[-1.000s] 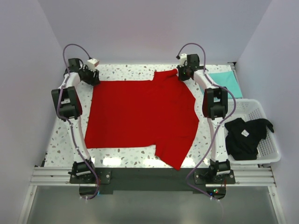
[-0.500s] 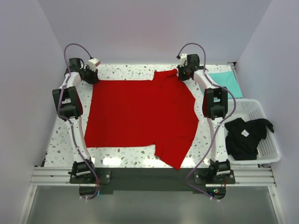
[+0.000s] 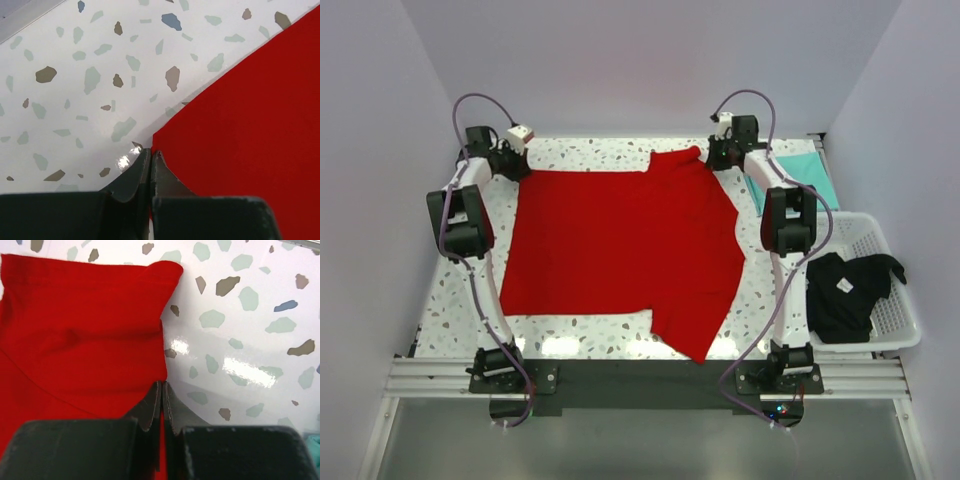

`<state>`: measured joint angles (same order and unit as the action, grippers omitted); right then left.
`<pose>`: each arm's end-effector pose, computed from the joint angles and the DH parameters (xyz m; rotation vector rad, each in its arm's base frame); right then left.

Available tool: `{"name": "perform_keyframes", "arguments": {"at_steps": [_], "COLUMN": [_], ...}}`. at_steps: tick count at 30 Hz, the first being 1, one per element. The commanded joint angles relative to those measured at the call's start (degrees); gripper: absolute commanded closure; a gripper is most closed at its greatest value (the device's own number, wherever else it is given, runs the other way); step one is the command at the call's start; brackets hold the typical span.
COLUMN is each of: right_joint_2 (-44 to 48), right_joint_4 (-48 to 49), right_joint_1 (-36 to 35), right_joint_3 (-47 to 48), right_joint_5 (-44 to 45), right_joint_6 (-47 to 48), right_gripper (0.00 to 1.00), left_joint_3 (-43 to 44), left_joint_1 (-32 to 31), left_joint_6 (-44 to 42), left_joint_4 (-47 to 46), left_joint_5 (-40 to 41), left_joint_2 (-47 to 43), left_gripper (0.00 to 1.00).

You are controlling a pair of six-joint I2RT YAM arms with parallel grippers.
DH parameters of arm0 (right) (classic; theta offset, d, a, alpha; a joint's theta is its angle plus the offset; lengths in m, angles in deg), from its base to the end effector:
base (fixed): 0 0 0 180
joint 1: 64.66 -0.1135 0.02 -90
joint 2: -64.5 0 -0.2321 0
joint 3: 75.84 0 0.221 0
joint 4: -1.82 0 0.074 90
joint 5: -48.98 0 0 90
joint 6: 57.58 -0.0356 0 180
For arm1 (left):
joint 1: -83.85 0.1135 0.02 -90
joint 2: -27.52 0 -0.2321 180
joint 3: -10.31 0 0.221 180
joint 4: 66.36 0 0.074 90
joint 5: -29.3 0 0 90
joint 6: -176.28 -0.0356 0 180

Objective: Fold and stack the t-shirts
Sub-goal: Fold the tshirt

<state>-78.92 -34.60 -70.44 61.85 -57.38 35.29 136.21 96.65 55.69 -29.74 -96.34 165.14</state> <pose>0.5029 0.0610 0.1572 -0.3185 2.2735 0.3550 0.4690 0.0853 0.1482 0.6143 2.1610 -0.3524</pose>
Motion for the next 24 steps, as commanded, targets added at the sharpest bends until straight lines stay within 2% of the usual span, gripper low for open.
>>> {"name": "perform_keyframes", "arguments": {"at_steps": [1,14,24], "right_joint_2": [7.2,11.2,18.3], "right_joint_4": [4.6,5.1,5.4], "right_joint_1": [1.5,2.4,2.7], "right_joint_3": [-1.3,-4.2,-12.5], "right_joint_5": [-3.2,-7.5,-9.2], "right_joint_6": [-2.3,-3.1,1.2], "right_gripper": [1.00,1.00,1.00], "left_joint_3": [-2.9,-8.4,-15.2], "left_joint_1": [1.1,2.4,4.3], "left_joint_6": [0.4,-2.2,-6.8], "left_joint_4": [-6.7,-7.9,-7.1], "left_joint_5": [-2.7,-5.8,-8.0], "left_joint_2": [-7.4,-13.1,-19.1], "left_gripper": [1.00,1.00,1.00]}}
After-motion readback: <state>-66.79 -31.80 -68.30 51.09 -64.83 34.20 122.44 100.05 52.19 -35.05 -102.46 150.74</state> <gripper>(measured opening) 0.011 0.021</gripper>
